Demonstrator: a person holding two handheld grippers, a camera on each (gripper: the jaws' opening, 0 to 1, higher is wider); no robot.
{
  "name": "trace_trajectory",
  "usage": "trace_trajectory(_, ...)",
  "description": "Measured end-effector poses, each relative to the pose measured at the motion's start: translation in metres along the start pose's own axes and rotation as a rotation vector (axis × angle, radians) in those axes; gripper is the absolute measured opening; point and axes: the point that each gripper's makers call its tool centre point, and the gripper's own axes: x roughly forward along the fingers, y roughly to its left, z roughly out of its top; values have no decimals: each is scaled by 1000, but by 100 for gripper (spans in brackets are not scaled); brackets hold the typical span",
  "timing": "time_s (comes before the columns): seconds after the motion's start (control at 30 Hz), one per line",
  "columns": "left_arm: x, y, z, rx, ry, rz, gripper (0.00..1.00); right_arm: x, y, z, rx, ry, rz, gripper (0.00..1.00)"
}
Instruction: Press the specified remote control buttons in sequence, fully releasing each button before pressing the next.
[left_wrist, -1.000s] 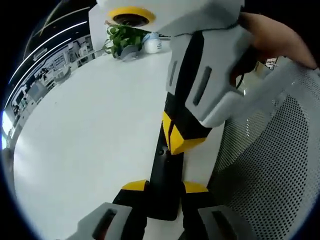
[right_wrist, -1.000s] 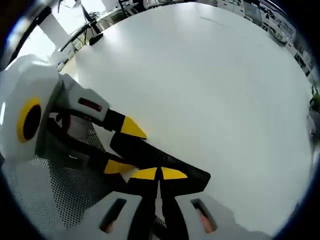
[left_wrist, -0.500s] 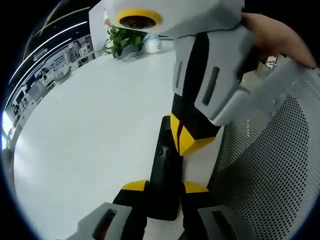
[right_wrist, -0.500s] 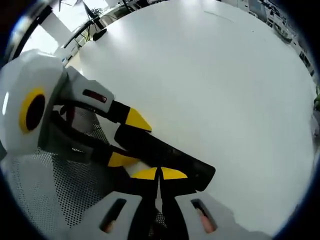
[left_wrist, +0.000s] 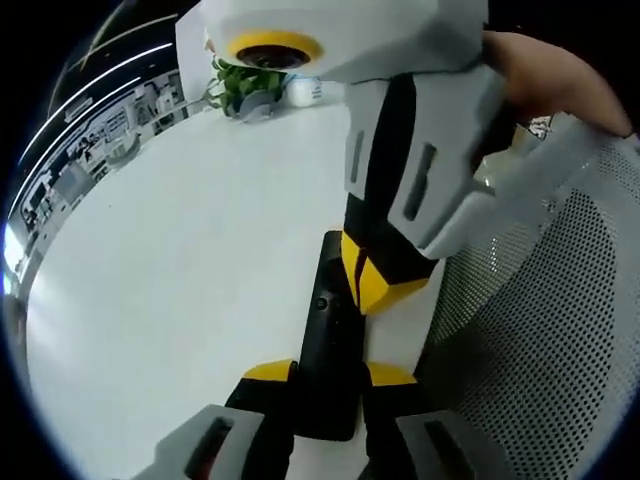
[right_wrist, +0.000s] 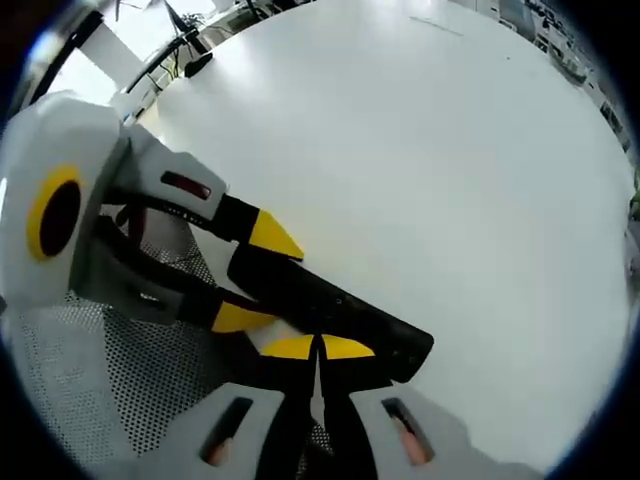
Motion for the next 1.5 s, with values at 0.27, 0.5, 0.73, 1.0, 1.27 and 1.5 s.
trace_trajectory(0.27,0,-1,0,-8,-6,-3,26,0,1,0,-4,6,8,0)
trace_trajectory(0.5,0,-1,0,6,-7,0,26,0,1,1,-17,12,-6,0)
trace_trajectory(0.73,0,-1,0,4,-10,-1,26,0,1,0,-10,13,-7,0)
trace_trajectory(1.0,-1,0,0,-3,-16,-4,25,-7,1,7,39,-35,17,0)
trace_trajectory(1.27,0,2,1,-51,-16,-2,25,-14,-2,15,145,-108,73,0)
trace_trajectory(1.5,1,2,2,-55,-19,3,25,-7,-10,8,80,-59,-8,0)
